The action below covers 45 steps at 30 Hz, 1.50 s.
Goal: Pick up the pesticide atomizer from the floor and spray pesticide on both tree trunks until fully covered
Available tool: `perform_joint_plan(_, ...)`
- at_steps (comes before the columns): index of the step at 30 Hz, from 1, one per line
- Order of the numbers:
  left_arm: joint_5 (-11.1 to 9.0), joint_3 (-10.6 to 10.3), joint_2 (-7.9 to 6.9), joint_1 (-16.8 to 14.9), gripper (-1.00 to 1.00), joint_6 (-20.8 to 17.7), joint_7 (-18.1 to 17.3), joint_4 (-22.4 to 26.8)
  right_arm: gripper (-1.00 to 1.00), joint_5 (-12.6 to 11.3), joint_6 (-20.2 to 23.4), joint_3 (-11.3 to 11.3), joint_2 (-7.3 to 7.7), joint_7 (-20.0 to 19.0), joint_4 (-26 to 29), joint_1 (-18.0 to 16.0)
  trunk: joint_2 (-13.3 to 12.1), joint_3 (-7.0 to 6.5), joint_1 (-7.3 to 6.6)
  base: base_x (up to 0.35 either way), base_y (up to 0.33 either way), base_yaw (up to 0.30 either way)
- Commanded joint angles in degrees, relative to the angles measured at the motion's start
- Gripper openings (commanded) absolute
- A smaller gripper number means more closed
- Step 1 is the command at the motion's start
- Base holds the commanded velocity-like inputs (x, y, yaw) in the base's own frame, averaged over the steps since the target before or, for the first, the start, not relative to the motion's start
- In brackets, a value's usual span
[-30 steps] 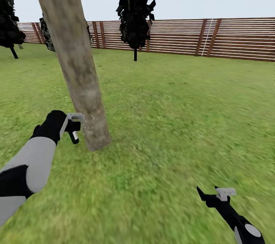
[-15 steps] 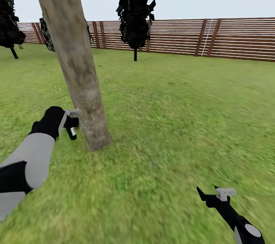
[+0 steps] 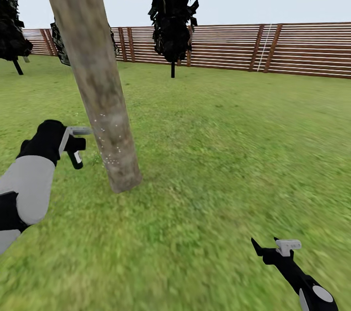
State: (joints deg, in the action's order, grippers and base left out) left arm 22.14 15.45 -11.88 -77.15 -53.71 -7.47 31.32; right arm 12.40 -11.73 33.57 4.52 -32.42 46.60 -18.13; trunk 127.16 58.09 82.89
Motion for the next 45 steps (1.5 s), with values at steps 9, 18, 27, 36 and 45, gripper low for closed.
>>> perform_joint_plan(9, 0.33, -0.37, 6.65, -0.30, -1.00, -0.96, -1.04, 0.31, 1.00, 0.60, -0.40, 0.31, 0.05, -0.28, 0.05, -0.07, 0.02, 0.05, -0.01, 0.000, 0.000, 0.000)
perform_joint_plan(18, 0.45, -0.53, 6.51, 1.10, -1.00, -0.51, -0.79, 0.12, 1.00, 0.60, -0.40, 0.34, 0.05, -0.28, 0.04, -0.07, 0.02, 0.05, -0.01, -0.157, -0.070, 0.000)
perform_joint_plan(27, 0.18, -0.34, 6.91, -0.33, -1.00, -0.85, -0.53, 0.14, 1.00, 0.60, -0.40, 0.36, 0.05, -0.28, 0.07, -0.07, 0.02, 0.05, -0.01, -0.008, -0.003, 0.000)
perform_joint_plan(36, 0.13, -0.23, 6.87, -3.36, -1.00, -3.34, -0.88, -0.47, 1.00, 0.60, -0.40, 1.14, 0.05, -0.28, 0.07, -0.07, 0.02, 0.05, -0.01, 0.000, 0.000, 0.000)
perform_joint_plan(45, 0.16, -0.35, 11.11, 6.03, -1.00, 0.87, -1.19, -0.83, 1.00, 0.60, -0.40, 1.07, 0.05, -0.28, 0.06, -0.07, 0.02, 0.05, -0.01, 0.000, 0.000, 0.000)
